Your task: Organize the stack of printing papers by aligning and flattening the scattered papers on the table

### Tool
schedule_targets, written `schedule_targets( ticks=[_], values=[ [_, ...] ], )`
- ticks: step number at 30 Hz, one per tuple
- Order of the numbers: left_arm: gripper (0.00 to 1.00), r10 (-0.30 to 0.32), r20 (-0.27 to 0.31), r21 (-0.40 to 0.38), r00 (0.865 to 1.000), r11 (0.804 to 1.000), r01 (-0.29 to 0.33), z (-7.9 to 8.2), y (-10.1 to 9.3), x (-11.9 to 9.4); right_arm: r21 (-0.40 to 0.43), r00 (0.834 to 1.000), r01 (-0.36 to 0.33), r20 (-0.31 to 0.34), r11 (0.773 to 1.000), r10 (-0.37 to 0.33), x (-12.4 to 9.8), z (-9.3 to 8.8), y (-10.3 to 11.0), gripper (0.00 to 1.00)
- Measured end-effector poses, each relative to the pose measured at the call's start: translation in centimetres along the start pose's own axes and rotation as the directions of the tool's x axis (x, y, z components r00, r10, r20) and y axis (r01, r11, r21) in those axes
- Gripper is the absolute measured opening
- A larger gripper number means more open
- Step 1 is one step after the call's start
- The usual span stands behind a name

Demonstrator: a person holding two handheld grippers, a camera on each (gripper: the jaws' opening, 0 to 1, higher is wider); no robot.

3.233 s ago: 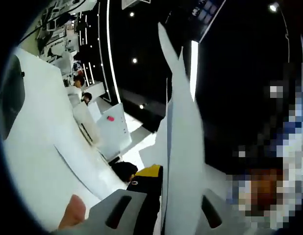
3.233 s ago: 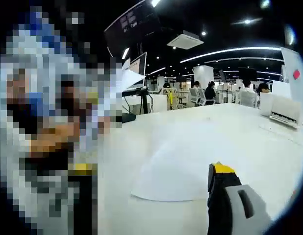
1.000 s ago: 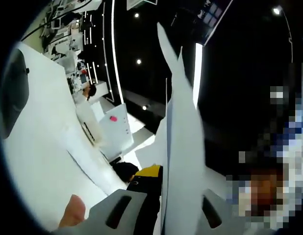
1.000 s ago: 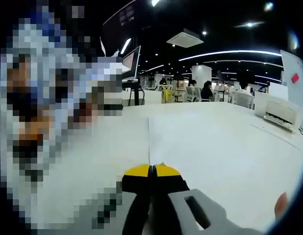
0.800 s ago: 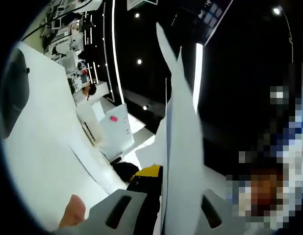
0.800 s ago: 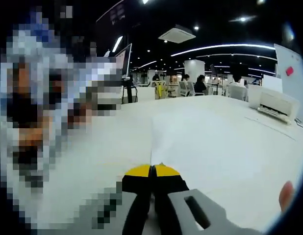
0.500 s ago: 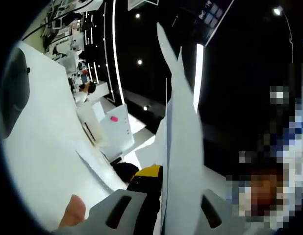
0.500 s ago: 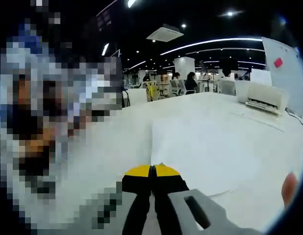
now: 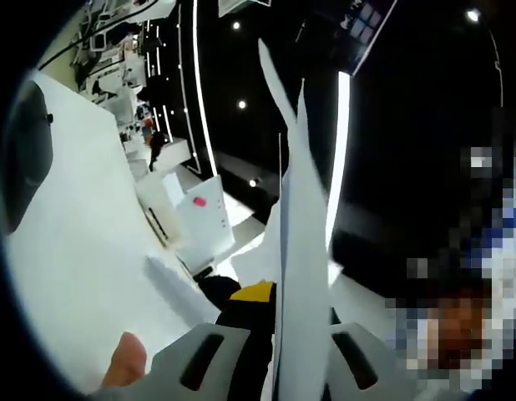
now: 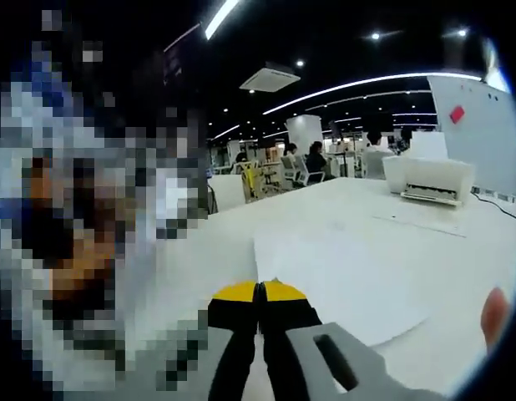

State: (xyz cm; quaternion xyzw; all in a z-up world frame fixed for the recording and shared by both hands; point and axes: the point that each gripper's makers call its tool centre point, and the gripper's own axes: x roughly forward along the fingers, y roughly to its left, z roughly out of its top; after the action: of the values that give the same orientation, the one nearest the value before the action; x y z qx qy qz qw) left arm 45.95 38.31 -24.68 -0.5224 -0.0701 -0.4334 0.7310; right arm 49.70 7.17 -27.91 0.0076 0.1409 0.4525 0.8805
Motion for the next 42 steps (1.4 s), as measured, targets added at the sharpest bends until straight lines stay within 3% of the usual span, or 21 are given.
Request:
schedule_targets(
  ticks=[9, 12, 15, 16, 22, 33, 36, 37, 42],
  values=[
    [0.06, 0.042, 0.004, 0.011, 0.999, 0.999, -0.042, -0.4, 0.5, 0.4, 0.04, 0.993, -0.038, 0.115, 0.998, 0.033, -1.4, 4.6, 0.9, 0.0],
    [0.06, 0.065, 0.006, 0.022, 0.998, 0.998, -0.065, -0.8, 0.6, 0.9, 0.048, 0.981, -0.056, 0.188, 0.997, 0.046, -2.6, 7.8, 1.2, 0.0],
    [0.06, 0.126, 0.016, 0.027, 0.992, 0.992, -0.126, -1.1, 1.4, 1.3, 0.074, 0.968, -0.079, 0.246, 0.994, 0.059, -3.6, 10.2, 1.4, 0.0],
    [0.06, 0.158, 0.01, 0.025, 0.987, 0.987, -0.159, -1.3, 1.9, 1.3, 0.077, 0.964, -0.084, 0.259, 0.993, 0.062, -3.9, 10.8, 1.6, 0.0],
    [0.06, 0.197, 0.022, 0.025, 0.98, 0.98, -0.197, -1.2, 2.5, 1.6, 0.07, 0.944, -0.11, 0.319, 0.991, 0.082, -5.6, 14.8, 2.4, 0.0],
    [0.06, 0.29, 0.046, -0.036, 0.956, 0.957, -0.288, -0.5, 4.6, 2.6, -0.019, 0.906, -0.186, 0.384, 0.982, 0.179, -7.4, 21.7, 7.7, 0.0],
    [0.06, 0.304, 0.046, -0.067, 0.952, 0.951, -0.301, -0.8, 5.4, 3.1, -0.06, 0.892, -0.204, 0.4, 0.977, 0.21, -7.6, 24.2, 9.4, 0.0],
    [0.06, 0.308, 0.044, -0.075, 0.951, 0.95, -0.304, -0.9, 5.7, 3.2, -0.073, 0.879, -0.222, 0.416, 0.972, 0.232, -7.8, 25.5, 10.3, 0.0],
    [0.06, 0.319, 0.041, -0.085, 0.947, 0.945, -0.315, -1.5, 6.1, 3.5, -0.114, 0.871, -0.228, 0.42, 0.967, 0.255, -7.4, 28.8, 12.2, 0.0]
  ],
)
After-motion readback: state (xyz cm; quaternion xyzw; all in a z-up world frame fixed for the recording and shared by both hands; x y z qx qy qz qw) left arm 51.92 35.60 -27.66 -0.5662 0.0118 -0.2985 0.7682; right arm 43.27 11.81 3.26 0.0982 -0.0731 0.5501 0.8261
